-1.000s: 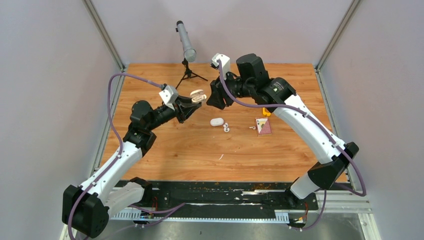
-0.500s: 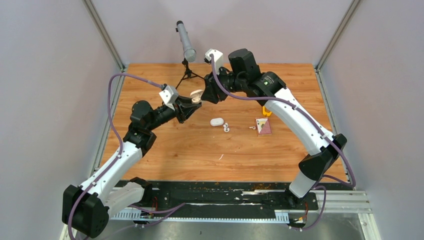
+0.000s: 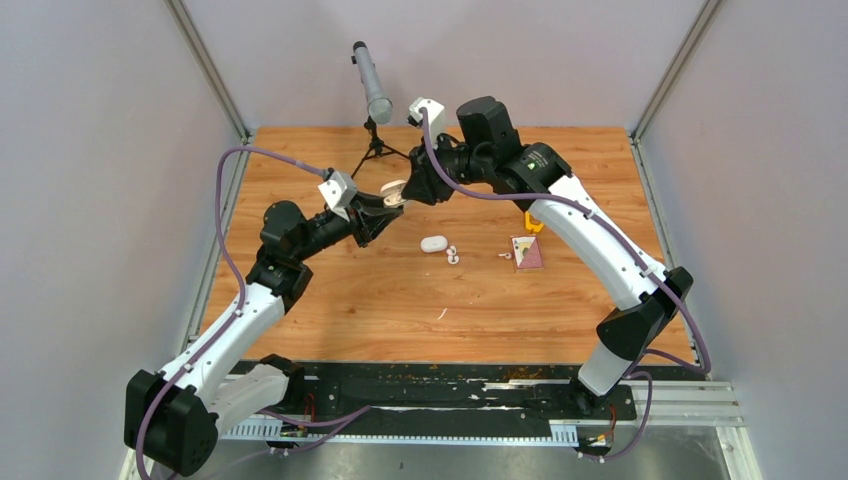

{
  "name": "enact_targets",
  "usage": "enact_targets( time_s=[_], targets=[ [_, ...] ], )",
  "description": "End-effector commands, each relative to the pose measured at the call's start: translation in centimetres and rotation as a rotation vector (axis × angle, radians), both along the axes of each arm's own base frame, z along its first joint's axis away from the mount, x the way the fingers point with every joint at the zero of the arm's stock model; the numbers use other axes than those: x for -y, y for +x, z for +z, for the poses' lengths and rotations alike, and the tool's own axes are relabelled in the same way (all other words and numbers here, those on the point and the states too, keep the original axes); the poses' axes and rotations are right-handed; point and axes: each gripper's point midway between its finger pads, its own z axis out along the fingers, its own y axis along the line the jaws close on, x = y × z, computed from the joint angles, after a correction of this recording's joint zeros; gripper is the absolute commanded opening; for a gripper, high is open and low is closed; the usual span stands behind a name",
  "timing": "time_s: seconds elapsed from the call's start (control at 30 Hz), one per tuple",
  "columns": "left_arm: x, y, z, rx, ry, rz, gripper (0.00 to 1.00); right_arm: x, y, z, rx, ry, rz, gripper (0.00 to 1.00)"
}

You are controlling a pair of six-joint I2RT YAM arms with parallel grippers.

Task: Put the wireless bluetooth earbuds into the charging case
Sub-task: Adjust the earbud with the charging case.

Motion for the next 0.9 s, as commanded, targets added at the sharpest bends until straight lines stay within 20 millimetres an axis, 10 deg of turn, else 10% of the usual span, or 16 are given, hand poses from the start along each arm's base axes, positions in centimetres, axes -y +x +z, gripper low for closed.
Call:
enact_targets(
  time_s=[0.0,0.2,0.87],
  targets=[
    [0.0,-0.2,0.9,0.044,-0.002,-0.011,0.00,-0.7,0.3,1.9,0.055,0.058,0.025,0.19],
    [-0.4,0.3,0.9,0.037,-0.005,0.026,0.00,-0.4,0.2,2.2,0.079,0.059,0.020,0.06],
    [0.0,0.0,0.1,-0.027,-0.012,-0.003,0.00,-0.2,-0.4,6.7,0.607,0.061,0.065,0.05]
  ],
)
